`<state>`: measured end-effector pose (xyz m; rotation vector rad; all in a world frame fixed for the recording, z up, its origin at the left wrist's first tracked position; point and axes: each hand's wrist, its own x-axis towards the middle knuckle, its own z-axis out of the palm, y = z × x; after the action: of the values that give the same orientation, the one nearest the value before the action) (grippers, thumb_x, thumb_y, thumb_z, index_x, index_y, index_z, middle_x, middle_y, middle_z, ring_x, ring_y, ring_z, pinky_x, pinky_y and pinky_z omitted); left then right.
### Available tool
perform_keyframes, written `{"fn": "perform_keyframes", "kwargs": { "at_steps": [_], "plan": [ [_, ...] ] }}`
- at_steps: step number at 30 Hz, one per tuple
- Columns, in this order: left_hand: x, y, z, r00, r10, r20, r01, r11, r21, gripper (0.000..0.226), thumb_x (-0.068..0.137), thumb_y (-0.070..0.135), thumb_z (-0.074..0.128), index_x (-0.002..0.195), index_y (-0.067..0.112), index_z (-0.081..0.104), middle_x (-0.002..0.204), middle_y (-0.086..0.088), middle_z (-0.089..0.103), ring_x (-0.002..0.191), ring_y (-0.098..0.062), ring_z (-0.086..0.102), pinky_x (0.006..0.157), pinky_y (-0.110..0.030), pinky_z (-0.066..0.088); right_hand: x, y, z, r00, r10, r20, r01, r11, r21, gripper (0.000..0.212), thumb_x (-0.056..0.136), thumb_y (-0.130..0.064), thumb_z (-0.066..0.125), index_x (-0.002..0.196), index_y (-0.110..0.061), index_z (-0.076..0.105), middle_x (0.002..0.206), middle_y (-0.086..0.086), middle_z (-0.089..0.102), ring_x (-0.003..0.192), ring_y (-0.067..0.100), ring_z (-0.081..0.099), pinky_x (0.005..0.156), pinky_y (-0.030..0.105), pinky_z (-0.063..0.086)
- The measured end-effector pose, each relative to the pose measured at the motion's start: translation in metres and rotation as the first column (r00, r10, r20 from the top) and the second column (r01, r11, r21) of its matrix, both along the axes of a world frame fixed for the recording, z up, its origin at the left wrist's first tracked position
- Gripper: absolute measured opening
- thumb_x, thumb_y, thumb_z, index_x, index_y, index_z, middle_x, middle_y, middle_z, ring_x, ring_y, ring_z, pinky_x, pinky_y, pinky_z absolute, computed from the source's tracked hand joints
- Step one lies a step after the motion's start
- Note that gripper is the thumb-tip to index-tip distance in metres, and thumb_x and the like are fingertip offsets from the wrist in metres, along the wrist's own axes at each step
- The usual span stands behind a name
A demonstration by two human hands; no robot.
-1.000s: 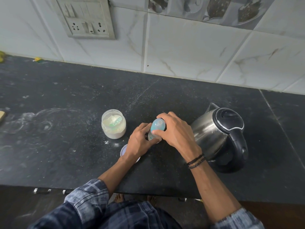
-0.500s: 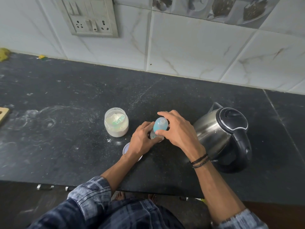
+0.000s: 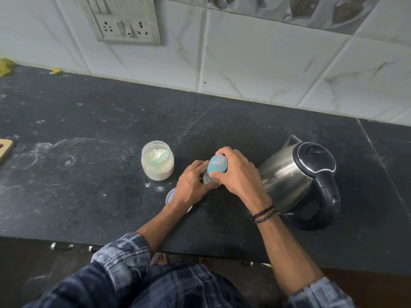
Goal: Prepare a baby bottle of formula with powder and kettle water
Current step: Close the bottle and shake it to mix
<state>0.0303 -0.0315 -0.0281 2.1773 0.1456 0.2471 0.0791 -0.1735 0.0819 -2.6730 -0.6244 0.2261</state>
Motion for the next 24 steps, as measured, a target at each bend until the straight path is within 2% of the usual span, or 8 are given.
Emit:
{"fn": "perform_keyframes", "kwargs": {
  "at_steps": [3,6,9,12,15,19,24],
  "plan": [
    [0.000,0.000,0.001,1.000,-0.012,-0.010,0.012,1.000,-0.002,0.051,0.081,0.056,0.072,0.125,0.031,0.065,0.110,0.015,0.058,0.094,-0.009,0.058,0.082,-0.038,0.054,0.000,0.000,-0.005,1.000,0.015,-0.013,-0.015,1.000,0.003,0.062,0.084,-0.040,0.081,0.133,-0.028,0.047,0.125,-0.002,0.055,0.105,0.018,0.061,0.074,0.028,0.046],
    [-0.001,0.000,0.002,1.000,-0.015,-0.009,0.015,1.000,-0.002,0.054,0.081,0.057,0.069,0.128,0.032,0.064,0.110,0.015,0.057,0.095,-0.009,0.058,0.084,-0.041,0.054,-0.002,-0.001,-0.010,0.998,0.053,-0.014,-0.053,0.998,0.039,0.064,0.085,-0.028,0.081,0.139,-0.026,0.047,0.133,-0.002,0.058,0.115,0.021,0.060,0.087,0.034,0.051],
    [-0.001,-0.001,0.002,1.000,-0.010,-0.008,0.010,1.000,-0.006,0.051,0.082,0.052,0.074,0.128,0.030,0.064,0.111,0.015,0.057,0.095,-0.010,0.058,0.084,-0.040,0.054,-0.002,-0.001,-0.015,1.000,0.006,-0.013,-0.004,0.995,0.104,0.059,0.082,-0.023,0.082,0.132,-0.026,0.052,0.126,-0.004,0.062,0.110,0.019,0.061,0.088,0.035,0.051],
    [-0.001,-0.002,0.003,1.000,-0.010,-0.004,0.010,1.000,-0.012,0.053,0.081,0.055,0.068,0.127,0.028,0.065,0.111,0.012,0.058,0.096,-0.011,0.057,0.085,-0.039,0.052,-0.002,0.002,-0.023,0.999,-0.047,0.002,0.046,0.989,0.143,0.055,0.077,-0.024,0.084,0.124,-0.027,0.055,0.118,-0.007,0.064,0.106,0.018,0.060,0.085,0.032,0.049],
    [-0.001,-0.002,0.004,1.000,-0.018,-0.012,0.017,1.000,-0.022,0.053,0.083,0.051,0.069,0.129,0.025,0.064,0.113,0.010,0.059,0.097,-0.010,0.058,0.085,-0.035,0.052,-0.002,0.002,-0.027,0.998,-0.053,0.021,0.049,0.988,0.149,0.056,0.078,-0.025,0.084,0.125,-0.028,0.054,0.117,-0.007,0.063,0.107,0.018,0.060,0.084,0.031,0.048],
    [-0.002,-0.001,0.006,0.998,-0.029,-0.049,0.027,0.999,-0.046,0.054,0.086,0.042,0.076,0.135,0.023,0.061,0.119,0.010,0.060,0.098,-0.009,0.060,0.085,-0.023,0.048,-0.001,-0.003,-0.025,0.999,0.012,-0.037,-0.005,0.981,0.192,0.068,0.079,-0.016,0.084,0.137,-0.028,0.051,0.131,-0.009,0.061,0.118,0.014,0.056,0.091,0.023,0.042],
    [-0.005,-0.004,0.012,0.998,-0.009,-0.069,0.006,0.999,-0.048,0.049,0.085,0.051,0.066,0.130,0.034,0.061,0.098,0.018,0.064,0.087,-0.003,0.060,0.078,-0.024,0.049,-0.001,-0.004,-0.036,1.000,0.003,-0.009,0.000,0.963,0.270,0.063,0.078,-0.013,0.084,0.132,-0.025,0.055,0.126,-0.010,0.063,0.114,0.016,0.056,0.091,0.025,0.043]
  ]
}}
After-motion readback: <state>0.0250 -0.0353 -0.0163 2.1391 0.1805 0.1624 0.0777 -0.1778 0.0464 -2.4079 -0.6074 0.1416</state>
